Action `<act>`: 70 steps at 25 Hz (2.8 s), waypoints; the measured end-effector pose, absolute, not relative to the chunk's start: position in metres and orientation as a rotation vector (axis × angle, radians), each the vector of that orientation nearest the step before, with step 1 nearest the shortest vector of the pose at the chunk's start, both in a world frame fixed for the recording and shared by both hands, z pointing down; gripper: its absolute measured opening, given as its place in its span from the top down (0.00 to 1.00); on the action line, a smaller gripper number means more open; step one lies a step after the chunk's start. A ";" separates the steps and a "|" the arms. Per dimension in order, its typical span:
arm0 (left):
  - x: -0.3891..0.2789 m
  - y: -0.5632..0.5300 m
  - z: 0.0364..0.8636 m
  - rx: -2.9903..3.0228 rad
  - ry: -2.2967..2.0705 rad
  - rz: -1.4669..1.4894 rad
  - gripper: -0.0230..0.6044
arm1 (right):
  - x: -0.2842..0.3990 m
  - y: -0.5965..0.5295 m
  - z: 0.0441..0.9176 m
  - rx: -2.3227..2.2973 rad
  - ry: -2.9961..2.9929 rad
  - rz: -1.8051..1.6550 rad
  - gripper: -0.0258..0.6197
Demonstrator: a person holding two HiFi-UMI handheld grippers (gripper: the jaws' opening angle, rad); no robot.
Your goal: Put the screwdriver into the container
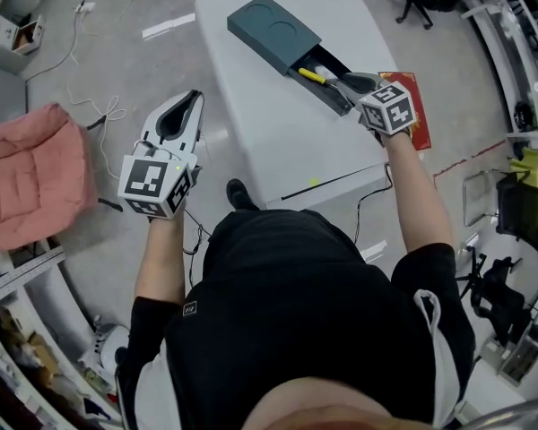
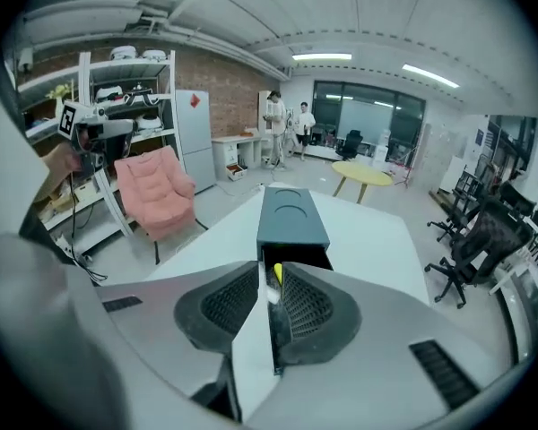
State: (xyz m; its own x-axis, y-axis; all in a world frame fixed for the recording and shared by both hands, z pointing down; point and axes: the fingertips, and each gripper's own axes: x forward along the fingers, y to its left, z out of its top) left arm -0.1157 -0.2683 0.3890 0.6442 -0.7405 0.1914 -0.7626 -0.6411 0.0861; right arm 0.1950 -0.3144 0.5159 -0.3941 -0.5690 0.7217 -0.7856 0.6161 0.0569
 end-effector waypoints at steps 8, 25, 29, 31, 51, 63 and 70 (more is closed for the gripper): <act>-0.081 -0.224 0.364 2.732 -1.284 0.249 0.91 | 0.221 -0.251 0.438 1.166 -2.358 0.342 0.84; 0.023 -0.099 0.312 2.762 -1.339 0.302 0.91 | 0.307 -0.102 0.325 1.323 -2.775 0.219 0.90; 0.023 -0.091 0.301 2.781 -1.362 0.292 0.91 | 0.314 -0.079 0.309 1.366 -2.827 0.187 0.90; 0.021 -0.089 0.298 2.792 -1.360 0.287 0.91 | 0.311 -0.067 0.302 1.367 -2.844 0.147 0.91; -0.054 -0.103 0.302 2.834 -1.346 0.278 0.91 | 0.237 -0.041 0.270 1.495 -2.857 0.050 0.91; -0.062 -0.109 0.306 2.842 -1.303 0.200 0.91 | 0.227 -0.042 0.278 1.553 -2.826 0.077 0.91; -0.060 -0.107 0.306 2.840 -1.288 0.208 0.91 | 0.226 -0.041 0.278 1.550 -2.829 0.080 0.91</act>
